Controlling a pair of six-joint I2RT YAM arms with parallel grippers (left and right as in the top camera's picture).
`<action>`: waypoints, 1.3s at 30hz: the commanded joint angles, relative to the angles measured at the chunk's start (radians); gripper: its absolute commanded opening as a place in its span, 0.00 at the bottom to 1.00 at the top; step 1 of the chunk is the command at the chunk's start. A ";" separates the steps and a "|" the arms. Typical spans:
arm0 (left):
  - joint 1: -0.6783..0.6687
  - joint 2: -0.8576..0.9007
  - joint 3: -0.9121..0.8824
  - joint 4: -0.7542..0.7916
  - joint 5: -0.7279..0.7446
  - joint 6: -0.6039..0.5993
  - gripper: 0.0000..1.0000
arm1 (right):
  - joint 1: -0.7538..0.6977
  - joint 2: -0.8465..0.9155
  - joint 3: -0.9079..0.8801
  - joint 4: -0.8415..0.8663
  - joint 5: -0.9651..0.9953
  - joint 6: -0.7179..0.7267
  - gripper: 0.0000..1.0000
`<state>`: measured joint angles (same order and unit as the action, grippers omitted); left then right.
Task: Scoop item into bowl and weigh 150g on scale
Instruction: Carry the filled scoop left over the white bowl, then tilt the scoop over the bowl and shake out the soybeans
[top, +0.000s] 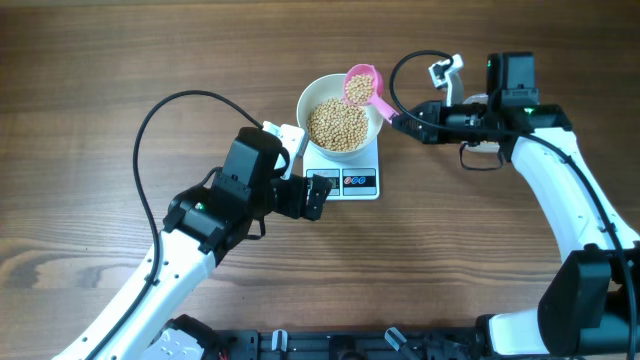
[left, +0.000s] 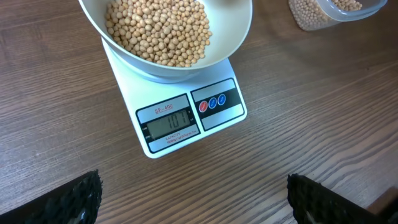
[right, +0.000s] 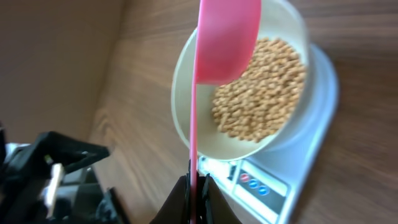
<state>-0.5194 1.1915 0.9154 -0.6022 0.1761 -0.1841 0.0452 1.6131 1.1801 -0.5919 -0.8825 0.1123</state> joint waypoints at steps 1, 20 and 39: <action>-0.004 0.002 -0.001 0.003 -0.010 0.019 1.00 | 0.003 -0.014 0.037 0.007 0.059 0.003 0.04; -0.004 0.002 -0.001 0.003 -0.010 0.019 1.00 | 0.159 -0.016 0.037 0.135 0.344 -0.082 0.05; -0.004 0.002 -0.001 0.003 -0.010 0.019 1.00 | 0.247 -0.016 0.037 0.055 0.468 -0.212 0.04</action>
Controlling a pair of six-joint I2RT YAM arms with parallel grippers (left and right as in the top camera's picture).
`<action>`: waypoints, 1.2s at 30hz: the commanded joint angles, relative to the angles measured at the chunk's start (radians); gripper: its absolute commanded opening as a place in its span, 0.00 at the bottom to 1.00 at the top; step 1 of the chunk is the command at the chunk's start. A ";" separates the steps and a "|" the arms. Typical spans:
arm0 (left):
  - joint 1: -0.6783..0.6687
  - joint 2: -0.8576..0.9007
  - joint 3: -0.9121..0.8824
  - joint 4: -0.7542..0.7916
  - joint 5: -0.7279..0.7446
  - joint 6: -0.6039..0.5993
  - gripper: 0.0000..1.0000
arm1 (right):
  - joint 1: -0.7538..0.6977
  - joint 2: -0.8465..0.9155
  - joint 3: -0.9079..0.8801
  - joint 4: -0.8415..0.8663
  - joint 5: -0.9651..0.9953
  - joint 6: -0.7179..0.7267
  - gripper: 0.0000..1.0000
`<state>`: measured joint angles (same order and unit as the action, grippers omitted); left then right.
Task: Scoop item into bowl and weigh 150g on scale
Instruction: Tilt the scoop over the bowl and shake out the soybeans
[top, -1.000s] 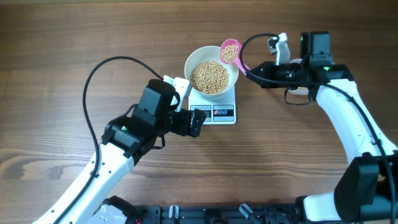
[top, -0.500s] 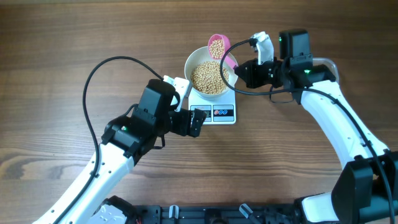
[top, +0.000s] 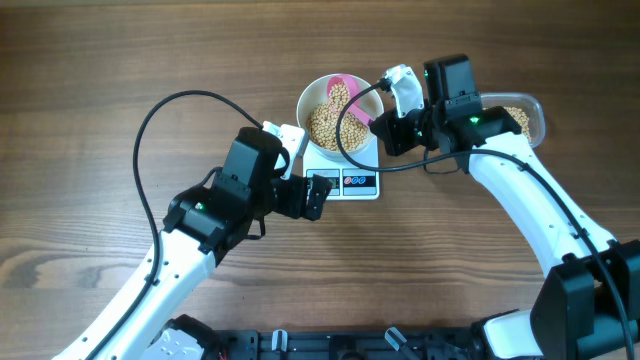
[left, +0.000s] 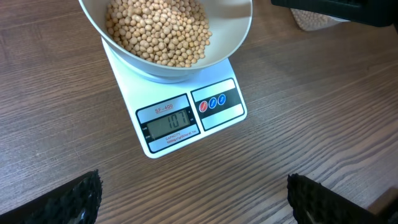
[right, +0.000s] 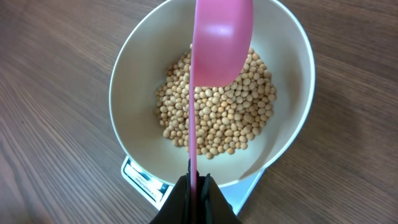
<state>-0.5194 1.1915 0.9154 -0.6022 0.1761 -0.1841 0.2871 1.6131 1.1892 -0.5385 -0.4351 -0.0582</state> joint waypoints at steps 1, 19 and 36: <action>-0.004 0.002 -0.001 0.003 -0.010 0.019 1.00 | 0.011 -0.016 0.028 -0.004 0.043 -0.081 0.04; -0.004 0.002 -0.001 0.003 -0.010 0.019 1.00 | 0.056 -0.016 0.028 -0.002 0.143 -0.122 0.04; -0.004 0.002 -0.001 0.003 -0.010 0.019 1.00 | 0.056 -0.016 0.028 -0.005 0.143 -0.100 0.04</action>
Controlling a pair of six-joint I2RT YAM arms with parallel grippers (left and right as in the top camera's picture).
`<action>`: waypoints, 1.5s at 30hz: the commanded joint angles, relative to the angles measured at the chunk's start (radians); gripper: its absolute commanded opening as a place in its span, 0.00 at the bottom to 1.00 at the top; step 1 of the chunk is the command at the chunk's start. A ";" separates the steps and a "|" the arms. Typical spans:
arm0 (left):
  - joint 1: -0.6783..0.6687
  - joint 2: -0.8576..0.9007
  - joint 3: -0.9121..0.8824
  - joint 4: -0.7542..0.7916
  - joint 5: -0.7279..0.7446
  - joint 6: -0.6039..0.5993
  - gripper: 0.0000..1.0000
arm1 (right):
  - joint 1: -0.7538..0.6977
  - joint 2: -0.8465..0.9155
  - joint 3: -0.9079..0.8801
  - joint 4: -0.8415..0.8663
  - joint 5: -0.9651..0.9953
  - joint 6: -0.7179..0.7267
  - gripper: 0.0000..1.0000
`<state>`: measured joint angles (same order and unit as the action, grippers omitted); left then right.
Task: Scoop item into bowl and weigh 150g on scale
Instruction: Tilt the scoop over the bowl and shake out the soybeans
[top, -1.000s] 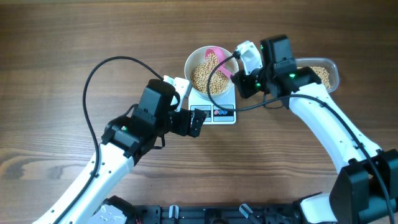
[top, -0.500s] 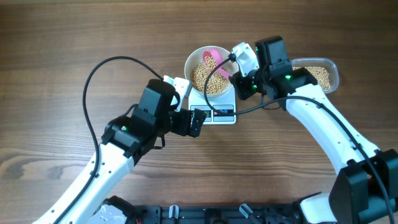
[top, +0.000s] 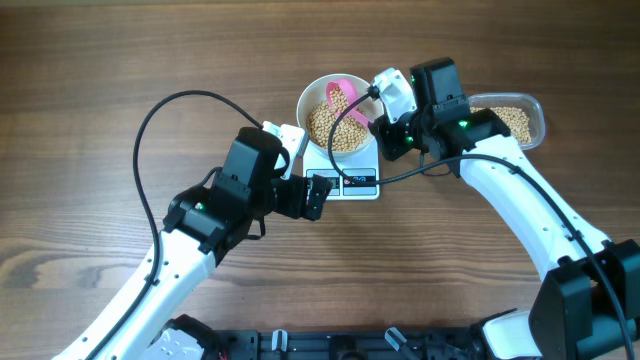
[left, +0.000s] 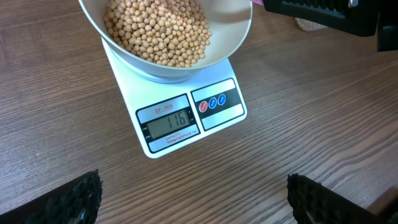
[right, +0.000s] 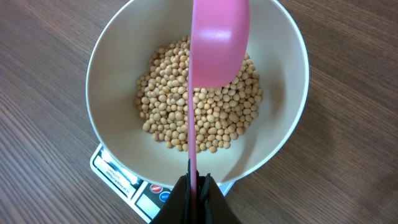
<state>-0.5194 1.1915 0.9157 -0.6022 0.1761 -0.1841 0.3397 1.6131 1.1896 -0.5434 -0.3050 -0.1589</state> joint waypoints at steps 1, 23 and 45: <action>-0.004 0.002 -0.001 0.003 -0.010 0.019 1.00 | 0.003 -0.016 0.028 0.000 0.013 0.001 0.04; -0.004 0.002 -0.001 0.003 -0.010 0.019 1.00 | 0.003 -0.016 0.028 -0.045 0.061 -0.152 0.04; -0.004 0.002 -0.001 0.003 -0.010 0.019 1.00 | 0.003 -0.080 0.027 -0.048 0.061 -0.152 0.04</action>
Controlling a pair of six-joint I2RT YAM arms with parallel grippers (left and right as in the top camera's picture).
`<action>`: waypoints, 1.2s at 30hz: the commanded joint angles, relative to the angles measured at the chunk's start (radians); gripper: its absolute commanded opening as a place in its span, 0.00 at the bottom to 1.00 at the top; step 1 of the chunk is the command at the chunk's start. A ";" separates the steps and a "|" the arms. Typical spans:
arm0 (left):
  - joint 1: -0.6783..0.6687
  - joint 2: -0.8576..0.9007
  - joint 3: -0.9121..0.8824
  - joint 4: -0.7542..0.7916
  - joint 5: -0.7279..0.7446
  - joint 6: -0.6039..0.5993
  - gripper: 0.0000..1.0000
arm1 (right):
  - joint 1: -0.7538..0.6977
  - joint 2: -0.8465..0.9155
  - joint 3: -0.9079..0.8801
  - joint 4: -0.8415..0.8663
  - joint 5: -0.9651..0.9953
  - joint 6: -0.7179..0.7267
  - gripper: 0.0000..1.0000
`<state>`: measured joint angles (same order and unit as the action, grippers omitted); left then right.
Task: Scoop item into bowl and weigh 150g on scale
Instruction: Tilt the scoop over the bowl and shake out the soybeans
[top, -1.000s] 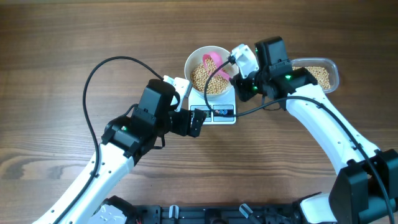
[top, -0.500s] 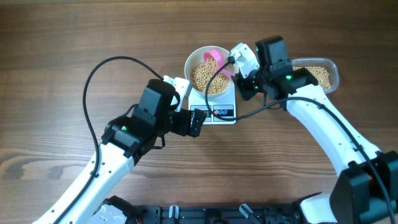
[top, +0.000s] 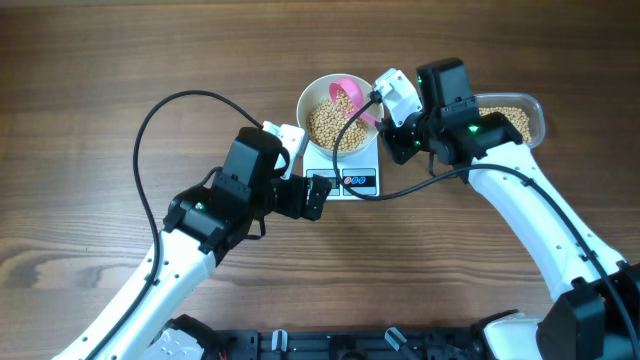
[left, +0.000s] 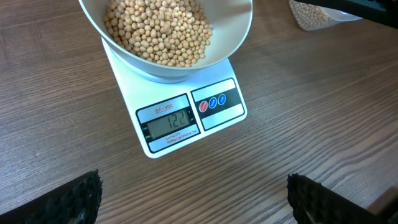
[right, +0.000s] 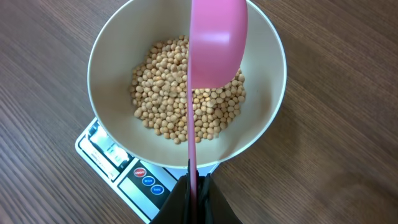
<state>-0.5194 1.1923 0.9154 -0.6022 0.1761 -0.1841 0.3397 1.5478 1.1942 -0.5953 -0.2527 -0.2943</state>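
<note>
A white bowl (top: 302, 108) of soybeans (top: 335, 127) stands on the white scale (top: 345, 183). In the left wrist view the scale (left: 186, 118) reads 122 under the bowl (left: 236, 31). My right gripper (right: 194, 186) is shut on the handle of the pink scoop (right: 214, 37), whose cup hangs over the beans (right: 161, 99) in the bowl (right: 115, 124). Seen from overhead, the scoop (top: 347, 92) is over the bowl's far right side. My left gripper (left: 194, 196) is open and empty, low in front of the scale.
A clear container of soybeans (top: 515, 120) lies to the right of the scale, behind my right arm; its corner shows in the left wrist view (left: 311, 15). A black cable loops left of my left arm. The rest is bare wooden table (top: 100, 80).
The scale reading has gone from 116 to 122. My right gripper has shifted slightly right, with the scoop still over the bowl. The left arm has not moved.
First the scoop was at the bowl's far right rim and the scale read 101. Then it was over the bowl with beans in it, still 101. Later the reading was 116, and now it is 122, with the left gripper open and still throughout.
</note>
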 joint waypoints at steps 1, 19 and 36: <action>-0.004 0.001 -0.001 0.003 -0.010 0.019 1.00 | 0.003 -0.014 0.023 0.004 0.009 -0.016 0.04; -0.004 0.001 -0.001 0.003 -0.010 0.019 1.00 | 0.003 -0.014 0.023 0.007 0.051 -0.036 0.04; -0.004 0.001 -0.001 0.003 -0.010 0.019 1.00 | 0.010 -0.014 0.023 0.004 0.020 -0.158 0.04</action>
<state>-0.5194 1.1923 0.9154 -0.6022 0.1761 -0.1841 0.3397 1.5478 1.1942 -0.5949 -0.2466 -0.3420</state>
